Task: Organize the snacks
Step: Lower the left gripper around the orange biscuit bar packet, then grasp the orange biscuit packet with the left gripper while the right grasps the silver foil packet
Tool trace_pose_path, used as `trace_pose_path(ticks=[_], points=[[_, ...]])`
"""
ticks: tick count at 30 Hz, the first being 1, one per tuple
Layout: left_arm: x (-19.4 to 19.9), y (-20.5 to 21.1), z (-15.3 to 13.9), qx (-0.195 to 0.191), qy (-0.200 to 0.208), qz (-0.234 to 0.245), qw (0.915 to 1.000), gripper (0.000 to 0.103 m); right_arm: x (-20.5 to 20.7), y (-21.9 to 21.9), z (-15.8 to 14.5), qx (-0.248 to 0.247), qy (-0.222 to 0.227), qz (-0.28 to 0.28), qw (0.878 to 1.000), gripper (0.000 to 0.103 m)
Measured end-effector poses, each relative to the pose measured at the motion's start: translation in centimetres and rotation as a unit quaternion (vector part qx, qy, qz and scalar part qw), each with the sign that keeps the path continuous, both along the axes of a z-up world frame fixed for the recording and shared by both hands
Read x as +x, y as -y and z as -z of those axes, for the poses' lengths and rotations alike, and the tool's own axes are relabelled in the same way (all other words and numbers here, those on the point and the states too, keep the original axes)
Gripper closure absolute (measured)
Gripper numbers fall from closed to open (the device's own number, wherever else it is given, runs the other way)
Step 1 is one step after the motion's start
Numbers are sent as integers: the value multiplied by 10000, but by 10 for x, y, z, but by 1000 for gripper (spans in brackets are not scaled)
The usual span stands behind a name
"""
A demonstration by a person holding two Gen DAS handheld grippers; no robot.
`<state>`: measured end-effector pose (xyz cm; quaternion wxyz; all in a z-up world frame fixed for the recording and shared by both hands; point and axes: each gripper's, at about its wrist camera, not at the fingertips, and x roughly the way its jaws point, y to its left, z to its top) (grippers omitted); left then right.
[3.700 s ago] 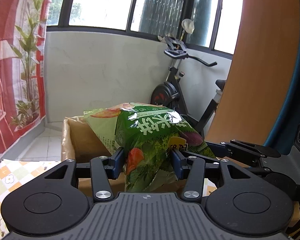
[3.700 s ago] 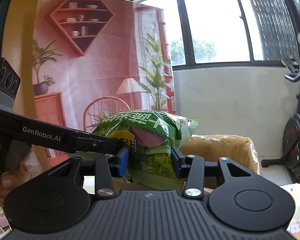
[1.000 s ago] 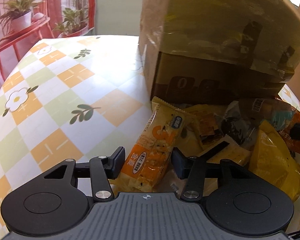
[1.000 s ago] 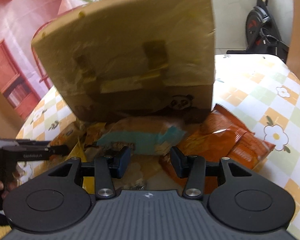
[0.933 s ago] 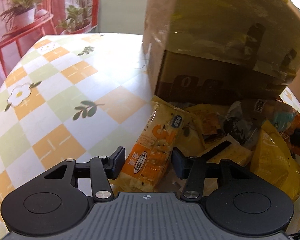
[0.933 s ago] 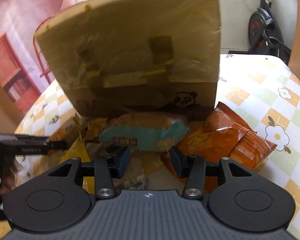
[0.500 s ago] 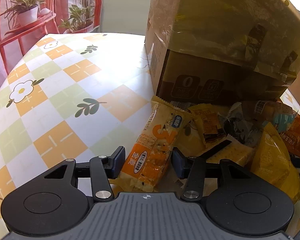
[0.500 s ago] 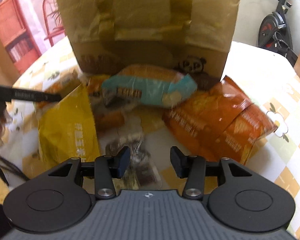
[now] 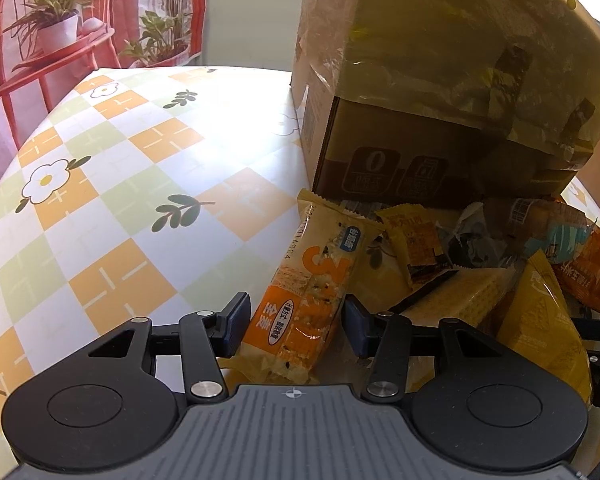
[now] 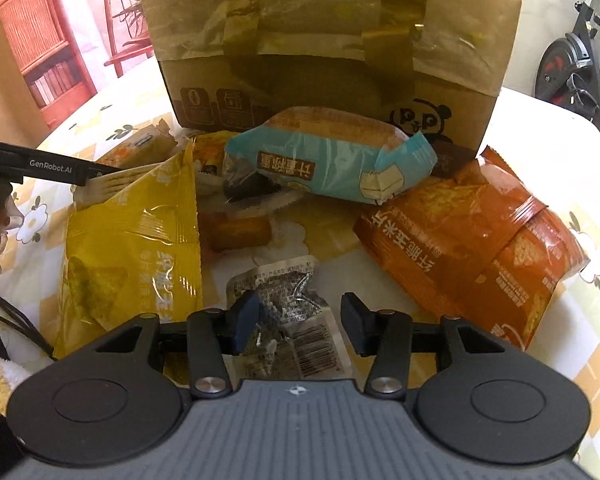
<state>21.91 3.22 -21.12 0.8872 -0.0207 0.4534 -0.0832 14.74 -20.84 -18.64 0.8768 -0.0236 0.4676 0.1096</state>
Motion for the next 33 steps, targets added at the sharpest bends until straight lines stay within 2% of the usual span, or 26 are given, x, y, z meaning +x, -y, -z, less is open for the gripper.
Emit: trace_pose_path(ticks=[4,6,13,17,20,24,27,31,33], points=[[-1,1,0,38,0,21,10000,50,-4,-2,-3,-86,149,-108,9998,65],[-2,2,0,70,7,30,10000,50,-5,1,-6,-144,257,-36,9996,75],[-2,3,0,96,9,25,10000,50,-2,16,-14,-163,264,304,9991,75],[-2,3,0,104,12,24,9999,50,-6,16,-16,-237,353,416,9982,73],[-3,3,0,105,14,25,9999,50,-4,12,-13,-122,234,247,9993,62],[-3,4,-1,109,15,28,9999,50,-5,3,-6,-246,161,77,9995,46],[-3,4,0,124,23,32,9999,50,-4,-2,1,-354,157,45,9992,39],[-4,6,0,151,44,38,9999,50,-4,0,4,-334,292,15,9990,39],[-4,6,0,171,48,30,9998,54,-4,2,5,-334,349,49,9988,45]])
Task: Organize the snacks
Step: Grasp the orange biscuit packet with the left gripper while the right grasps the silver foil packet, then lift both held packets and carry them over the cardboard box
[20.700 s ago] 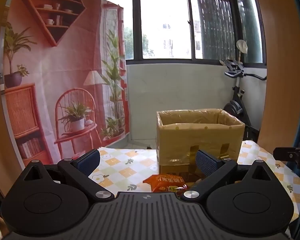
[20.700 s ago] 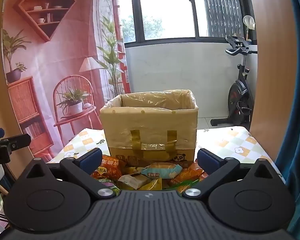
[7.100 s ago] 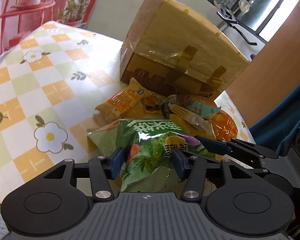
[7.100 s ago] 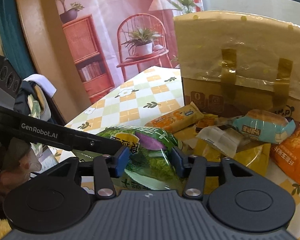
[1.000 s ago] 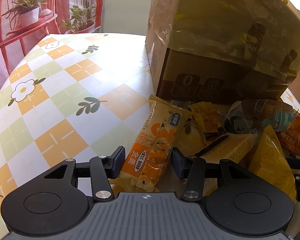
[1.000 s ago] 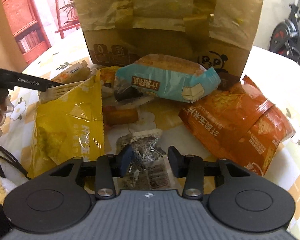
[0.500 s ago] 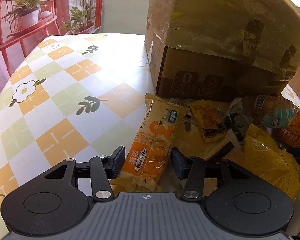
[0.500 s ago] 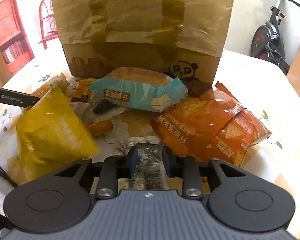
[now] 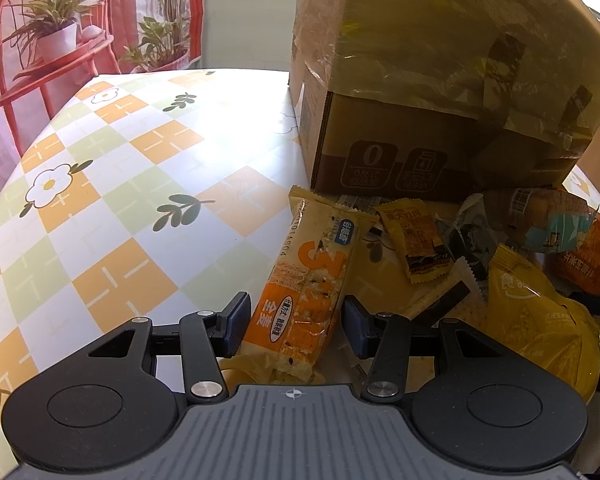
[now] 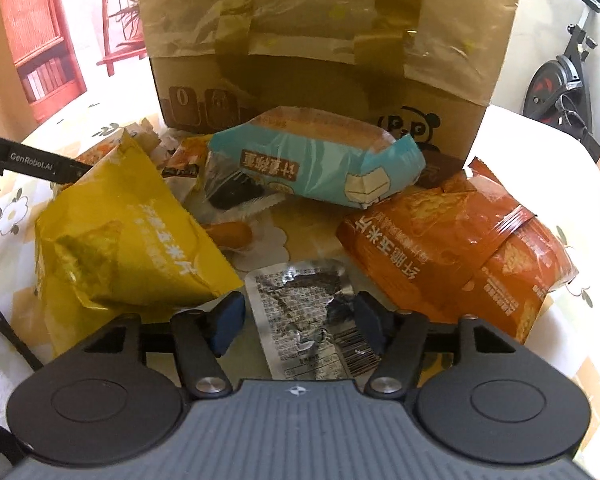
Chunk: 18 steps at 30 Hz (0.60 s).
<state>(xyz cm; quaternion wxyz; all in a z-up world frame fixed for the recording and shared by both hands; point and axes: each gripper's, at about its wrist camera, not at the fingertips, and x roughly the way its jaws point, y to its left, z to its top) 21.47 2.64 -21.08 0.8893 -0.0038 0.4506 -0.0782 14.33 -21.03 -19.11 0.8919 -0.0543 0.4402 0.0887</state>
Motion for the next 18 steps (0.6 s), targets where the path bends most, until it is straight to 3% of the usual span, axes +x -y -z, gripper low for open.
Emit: trace_pose_path(ticks=[1,3,5,11,18], points=[[0,-1,-1,1,-14,0,10000,55,0,1,-1,13,7,13,10000,47],[3,-8,-2,-170,-91,-48,9998,56,-1,5,-3,8,22,126,9999,67],[4,-16,-3,-406,-165,-123,9990,57,-1,14,-9,227,55,301,9993,81],[-2,-21,-8,-502,-137,-179,9985,58,-3,38,-28,1033,98,634,9926,87],[-9,-23,-32,-574,201,-172,9980,58,0,30,-57,1278,468,446,9897,87]])
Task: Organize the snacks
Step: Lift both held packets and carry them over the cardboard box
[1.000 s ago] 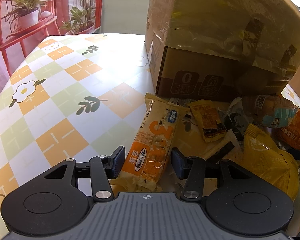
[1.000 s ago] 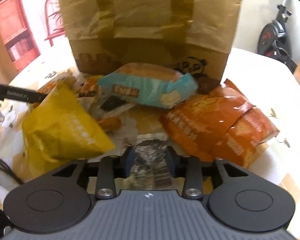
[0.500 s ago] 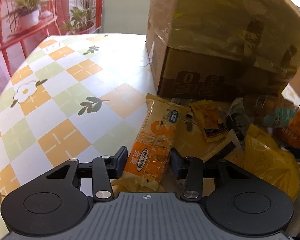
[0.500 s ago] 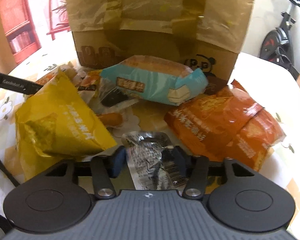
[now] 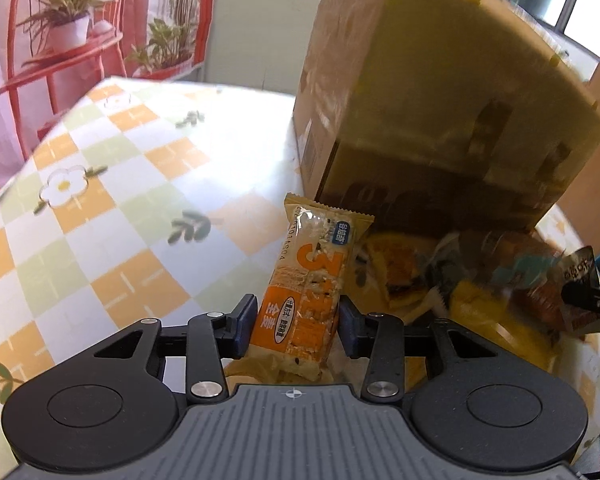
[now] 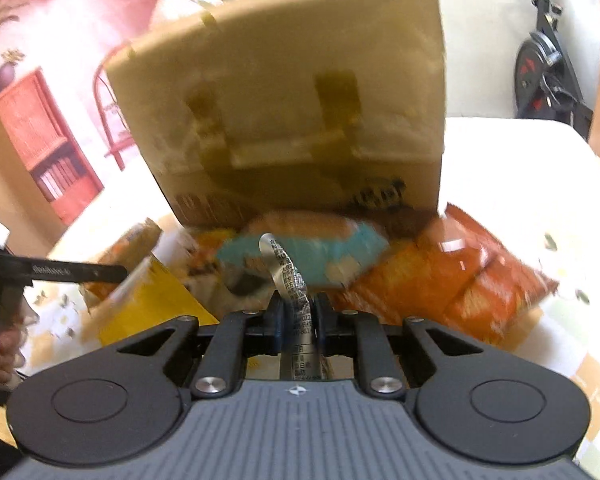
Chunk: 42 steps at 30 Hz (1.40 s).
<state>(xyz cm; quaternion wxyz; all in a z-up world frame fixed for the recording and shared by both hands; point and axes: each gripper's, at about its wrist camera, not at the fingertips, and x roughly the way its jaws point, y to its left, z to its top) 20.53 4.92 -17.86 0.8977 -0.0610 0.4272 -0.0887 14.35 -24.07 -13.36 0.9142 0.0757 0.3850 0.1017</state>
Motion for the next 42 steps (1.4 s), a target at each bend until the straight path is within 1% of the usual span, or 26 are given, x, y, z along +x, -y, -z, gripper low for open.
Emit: trace_pose_path(ticks=[5,10,15,17,20,22,25,26,28,30,32,33,34,35,36,37,40,42], points=[[-1,-5,-36,-186,462,-66,9987,58,7,-4,-32,100,520,-113,9985,87],[3,-3,-79,-298,1047,-30,9941,58,19,-1,-71,125,1124,-125,9935,87],[15,7,-127,-301,1685,82,9852,58,38,4,-109,118,1712,-131,9851,87],[24,16,-141,-297,1860,171,9820,58,49,5,-121,43,1883,-136,9820,87],[42,33,-158,-143,2022,285,9788,58,72,4,-132,-168,2061,-143,9783,87],[54,46,-163,-97,2090,336,9773,58,90,3,-134,-193,2084,-100,9778,87],[83,64,-167,-172,1975,409,9793,58,121,4,-133,-253,2016,88,9791,87],[89,71,-166,-163,1938,455,9799,58,128,6,-131,-269,1975,134,9798,87],[104,83,-162,-17,1901,443,9808,58,148,8,-125,-320,1837,292,9820,87],[120,96,-157,127,1801,549,9820,58,164,10,-119,-400,1682,396,9841,87],[132,101,-150,183,1700,630,9833,58,175,12,-112,-496,1539,546,9853,86],[135,99,-146,173,1654,673,9838,58,179,13,-108,-518,1451,585,9863,83],[140,99,-144,157,1611,699,9843,57,183,13,-104,-536,1357,598,9875,79],[144,98,-142,144,1546,715,9853,53,184,14,-101,-581,1260,608,9885,76],[144,95,-142,149,1496,706,9861,49,185,14,-98,-667,1186,652,9886,76],[144,94,-142,163,1485,688,9864,48,185,13,-97,-720,1141,657,9887,76],[132,85,-150,121,1538,615,9861,45,176,17,-98,-676,1151,657,9889,74],[119,76,-158,-50,1558,614,9859,38,163,20,-105,-622,1289,696,9873,74]])
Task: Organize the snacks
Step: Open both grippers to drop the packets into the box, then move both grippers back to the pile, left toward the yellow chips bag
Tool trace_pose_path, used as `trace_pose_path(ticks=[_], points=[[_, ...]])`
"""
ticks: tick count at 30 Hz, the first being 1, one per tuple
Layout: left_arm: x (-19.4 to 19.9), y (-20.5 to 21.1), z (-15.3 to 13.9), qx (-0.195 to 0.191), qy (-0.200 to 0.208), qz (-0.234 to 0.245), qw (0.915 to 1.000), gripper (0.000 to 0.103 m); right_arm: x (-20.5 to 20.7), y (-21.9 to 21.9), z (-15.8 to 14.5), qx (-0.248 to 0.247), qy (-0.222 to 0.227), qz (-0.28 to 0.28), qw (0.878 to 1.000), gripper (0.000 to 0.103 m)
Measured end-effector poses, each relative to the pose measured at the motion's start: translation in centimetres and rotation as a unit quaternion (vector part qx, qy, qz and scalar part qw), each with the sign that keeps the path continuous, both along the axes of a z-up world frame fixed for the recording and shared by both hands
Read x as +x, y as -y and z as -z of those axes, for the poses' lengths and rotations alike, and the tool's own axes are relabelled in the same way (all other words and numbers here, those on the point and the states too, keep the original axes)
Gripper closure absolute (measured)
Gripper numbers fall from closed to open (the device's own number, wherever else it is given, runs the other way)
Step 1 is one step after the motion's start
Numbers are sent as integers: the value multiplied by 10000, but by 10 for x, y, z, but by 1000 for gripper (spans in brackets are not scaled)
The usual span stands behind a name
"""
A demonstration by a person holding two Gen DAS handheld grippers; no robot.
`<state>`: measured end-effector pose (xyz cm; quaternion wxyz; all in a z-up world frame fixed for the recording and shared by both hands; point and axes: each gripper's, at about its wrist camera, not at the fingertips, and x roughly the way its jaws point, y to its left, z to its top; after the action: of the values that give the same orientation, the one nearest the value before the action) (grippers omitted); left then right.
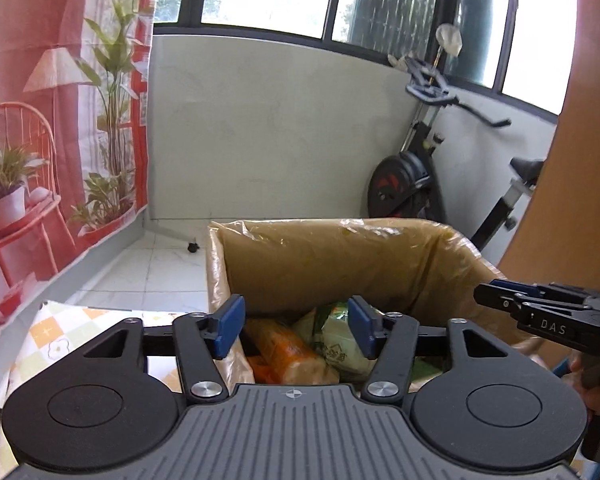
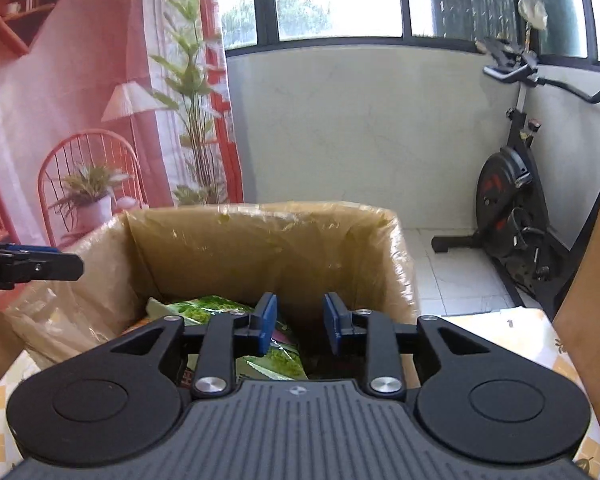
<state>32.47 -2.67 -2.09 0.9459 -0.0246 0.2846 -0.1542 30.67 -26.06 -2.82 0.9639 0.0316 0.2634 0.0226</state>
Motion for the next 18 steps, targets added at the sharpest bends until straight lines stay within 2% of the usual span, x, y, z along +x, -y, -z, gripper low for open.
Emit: trace_pose_path(ticks=[4,6,10,15,18], points=[[-26,-9,-9,-133,190,139,9996,33,-26,11,-9,344,206,-20,9992,74],[-35,-9,-7,-179,228,215,9993,30,-34,11,-12,306,197,-19,9993,74],[-44,-8,1,-257,219,376,9987,29,-54,10,-18,303,353,-126,9988,72],[-50,-9,8,-364,161,401,9984,28,-59,9,-15,344,292,-14,9990,70],[-52,-13,10,-392,152,195,9989,28,-56,8,-20,397,386,-52,9985,70]])
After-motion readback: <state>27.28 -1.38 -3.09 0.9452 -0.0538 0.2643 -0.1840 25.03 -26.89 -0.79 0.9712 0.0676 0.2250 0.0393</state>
